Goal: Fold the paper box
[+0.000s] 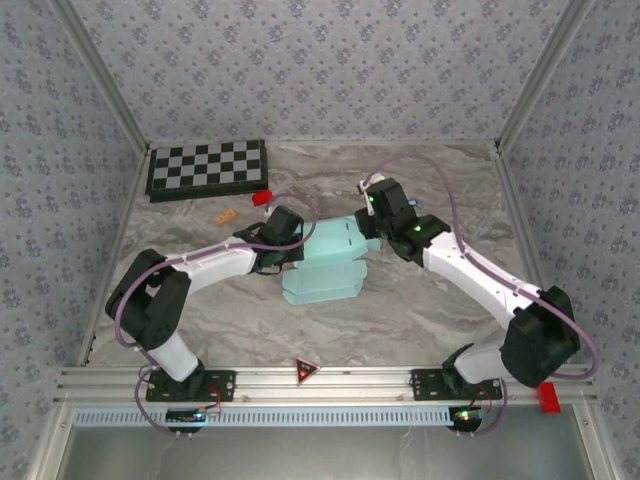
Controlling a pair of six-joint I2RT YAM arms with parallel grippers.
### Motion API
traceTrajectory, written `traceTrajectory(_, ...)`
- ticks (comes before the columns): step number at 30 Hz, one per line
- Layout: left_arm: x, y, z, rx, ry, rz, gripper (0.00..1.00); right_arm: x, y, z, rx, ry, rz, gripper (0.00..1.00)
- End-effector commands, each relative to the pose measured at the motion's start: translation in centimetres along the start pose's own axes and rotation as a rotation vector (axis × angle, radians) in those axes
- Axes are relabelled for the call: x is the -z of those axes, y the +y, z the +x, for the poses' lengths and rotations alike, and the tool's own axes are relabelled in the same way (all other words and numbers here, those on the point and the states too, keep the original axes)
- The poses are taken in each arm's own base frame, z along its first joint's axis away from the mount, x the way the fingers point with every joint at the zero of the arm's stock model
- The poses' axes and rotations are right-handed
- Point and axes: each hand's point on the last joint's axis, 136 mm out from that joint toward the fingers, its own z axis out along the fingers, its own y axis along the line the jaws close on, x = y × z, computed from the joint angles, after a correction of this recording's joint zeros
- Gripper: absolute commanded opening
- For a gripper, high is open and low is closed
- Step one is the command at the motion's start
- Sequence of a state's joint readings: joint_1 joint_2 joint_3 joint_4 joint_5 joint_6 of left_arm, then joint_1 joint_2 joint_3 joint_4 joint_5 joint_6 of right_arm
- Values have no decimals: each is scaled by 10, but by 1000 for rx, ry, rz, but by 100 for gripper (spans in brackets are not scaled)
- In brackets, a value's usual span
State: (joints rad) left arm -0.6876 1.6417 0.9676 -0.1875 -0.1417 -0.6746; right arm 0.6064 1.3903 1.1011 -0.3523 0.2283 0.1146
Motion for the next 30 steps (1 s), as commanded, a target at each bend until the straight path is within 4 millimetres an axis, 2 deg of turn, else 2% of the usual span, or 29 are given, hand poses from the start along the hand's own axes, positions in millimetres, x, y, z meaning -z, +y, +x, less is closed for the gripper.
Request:
traceTrajectory(1,15,-14,-12,12,-14,39,0,-4,7,5,-39,58,-40,24)
traceTrajectory(4,15,-14,-13,13,-19,41,0,-10,7,7,-44,73,-38,16)
traceTrajectory(9,18,-17,-14,16,-21,57,0,-23,4,15,-55,109,-27,12)
traceTrajectory(17,21,-20,-15,21,-28,78,0,-36,9,20,-59,138,-46,10)
traceTrajectory(24,20,-21,-16,38,-35,85,0,-42,24,30,-66,176,-127,9)
traceTrajectory(30,20,-29,-19,66,-37,121,0,-43,40,27,-98,161,-224,7)
